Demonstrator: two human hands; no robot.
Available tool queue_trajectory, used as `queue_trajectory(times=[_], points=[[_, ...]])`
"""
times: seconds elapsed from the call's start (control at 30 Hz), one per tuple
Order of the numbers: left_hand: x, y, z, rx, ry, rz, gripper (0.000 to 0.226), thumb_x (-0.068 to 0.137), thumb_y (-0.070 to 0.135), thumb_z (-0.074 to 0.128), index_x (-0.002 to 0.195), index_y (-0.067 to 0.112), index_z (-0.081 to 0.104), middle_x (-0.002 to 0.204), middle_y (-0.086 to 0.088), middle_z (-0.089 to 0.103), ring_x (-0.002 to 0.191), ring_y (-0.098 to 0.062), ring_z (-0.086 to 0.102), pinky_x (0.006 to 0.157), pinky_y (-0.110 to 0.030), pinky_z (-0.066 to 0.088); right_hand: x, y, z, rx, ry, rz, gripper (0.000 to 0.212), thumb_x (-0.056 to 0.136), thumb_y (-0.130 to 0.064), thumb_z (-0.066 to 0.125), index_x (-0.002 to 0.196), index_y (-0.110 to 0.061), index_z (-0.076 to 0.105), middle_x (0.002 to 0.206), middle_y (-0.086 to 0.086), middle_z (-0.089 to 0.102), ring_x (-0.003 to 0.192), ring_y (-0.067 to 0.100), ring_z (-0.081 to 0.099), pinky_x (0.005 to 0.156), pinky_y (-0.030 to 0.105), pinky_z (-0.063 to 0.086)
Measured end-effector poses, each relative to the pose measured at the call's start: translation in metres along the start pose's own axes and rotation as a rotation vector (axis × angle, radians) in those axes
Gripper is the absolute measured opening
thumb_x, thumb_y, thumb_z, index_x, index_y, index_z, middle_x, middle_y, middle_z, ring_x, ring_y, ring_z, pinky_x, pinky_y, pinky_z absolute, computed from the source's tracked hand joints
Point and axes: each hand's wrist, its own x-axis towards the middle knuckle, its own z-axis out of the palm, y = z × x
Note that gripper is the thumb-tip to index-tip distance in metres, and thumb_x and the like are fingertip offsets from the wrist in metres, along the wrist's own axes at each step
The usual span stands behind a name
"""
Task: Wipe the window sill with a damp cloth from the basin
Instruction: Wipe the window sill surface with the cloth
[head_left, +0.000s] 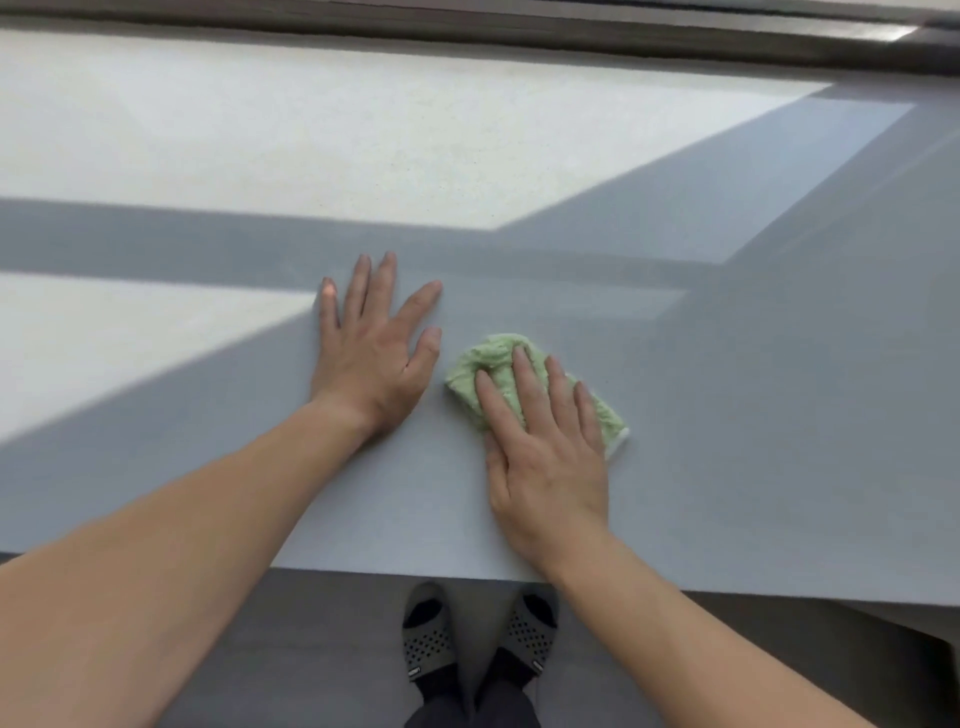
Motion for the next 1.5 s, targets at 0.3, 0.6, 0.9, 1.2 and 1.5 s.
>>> queue_trajectory(times=[0.3,0.6,0.9,1.2,1.5], points=[[0.000,-0.004,-0.002,-0.016,-0.038,0.014,0.063,0.091,0.057,0.016,0.151,0.040,0.026,0.166,-0.006,0.002,0.152,-0.020,-0.009,0.118,-0.051,-0.014,-0.003,0.036,-0.018,0.018,-0.005,0.072,0.054,0.097,-0.032,0.041,0.150,-0.036,0.037,0.164,-0.001,0.023,0.151,0.027,0.018,0.123,0.046,0.013],[-0.009,-0.003,-0.007,0.008,-0.080,0.083,0.065,0.091,0.056,0.018,0.153,0.034,0.023,0.166,-0.009,-0.002,0.152,-0.019,-0.011,0.116,-0.054,-0.019,-0.067,0.011,-0.006,-0.072,-0.109,-0.345,0.050,0.101,-0.036,0.041,0.151,-0.037,0.035,0.164,-0.002,0.023,0.152,0.026,0.016,0.122,0.047,0.016],[-0.046,0.049,0.011,-0.096,-0.063,0.135,0.059,0.098,0.046,0.028,0.155,0.030,0.021,0.167,-0.004,0.002,0.152,-0.019,-0.006,0.119,-0.048,-0.013,-0.068,0.027,-0.013,-0.042,0.006,0.100,0.053,0.100,-0.037,0.033,0.153,-0.036,0.029,0.165,0.000,0.017,0.153,0.028,0.011,0.123,0.047,0.010],[-0.031,0.070,0.017,-0.034,-0.024,0.013,0.054,0.098,0.044,0.033,0.150,0.027,0.029,0.164,-0.011,0.010,0.151,-0.025,0.001,0.118,-0.057,-0.009,-0.027,0.122,-0.045,-0.019,-0.017,0.257,0.055,0.098,-0.037,0.032,0.153,-0.039,0.026,0.165,-0.006,0.014,0.152,0.023,0.011,0.123,0.040,0.004],[0.024,0.096,0.019,-0.026,-0.016,0.029,0.055,0.100,0.042,0.030,0.153,0.028,0.025,0.166,-0.006,0.003,0.152,-0.025,-0.006,0.119,-0.053,-0.012,-0.011,0.134,-0.045,-0.072,-0.133,-0.159,0.051,0.100,-0.037,0.035,0.152,-0.041,0.030,0.165,-0.007,0.017,0.153,0.023,0.013,0.123,0.042,0.007]])
